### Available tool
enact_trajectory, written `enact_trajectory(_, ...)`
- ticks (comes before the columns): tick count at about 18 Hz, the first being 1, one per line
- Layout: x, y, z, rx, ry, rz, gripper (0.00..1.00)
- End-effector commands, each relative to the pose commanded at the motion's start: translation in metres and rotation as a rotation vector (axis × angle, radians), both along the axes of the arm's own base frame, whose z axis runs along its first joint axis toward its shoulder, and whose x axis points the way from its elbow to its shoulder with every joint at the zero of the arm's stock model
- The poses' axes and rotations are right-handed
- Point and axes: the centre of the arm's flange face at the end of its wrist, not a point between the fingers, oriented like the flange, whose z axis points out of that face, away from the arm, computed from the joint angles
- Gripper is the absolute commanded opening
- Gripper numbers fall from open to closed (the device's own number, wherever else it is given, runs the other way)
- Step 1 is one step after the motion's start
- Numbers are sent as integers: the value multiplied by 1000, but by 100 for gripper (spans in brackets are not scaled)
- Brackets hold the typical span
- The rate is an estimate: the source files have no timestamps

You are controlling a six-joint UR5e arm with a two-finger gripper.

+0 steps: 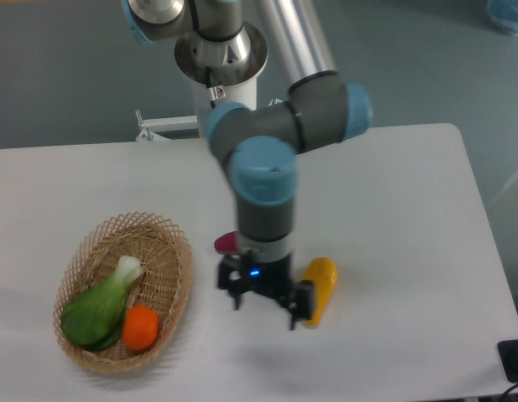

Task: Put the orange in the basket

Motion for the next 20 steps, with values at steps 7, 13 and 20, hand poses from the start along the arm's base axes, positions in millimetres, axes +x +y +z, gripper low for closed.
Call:
enact_trajectory(7, -89, -88, -12, -91, 27, -120, 100)
enact_trajectory(13, -115, -122, -17, -137, -3, -178, 100)
enact_trajectory(20, -111, -121, -19, -142, -8, -195, 100)
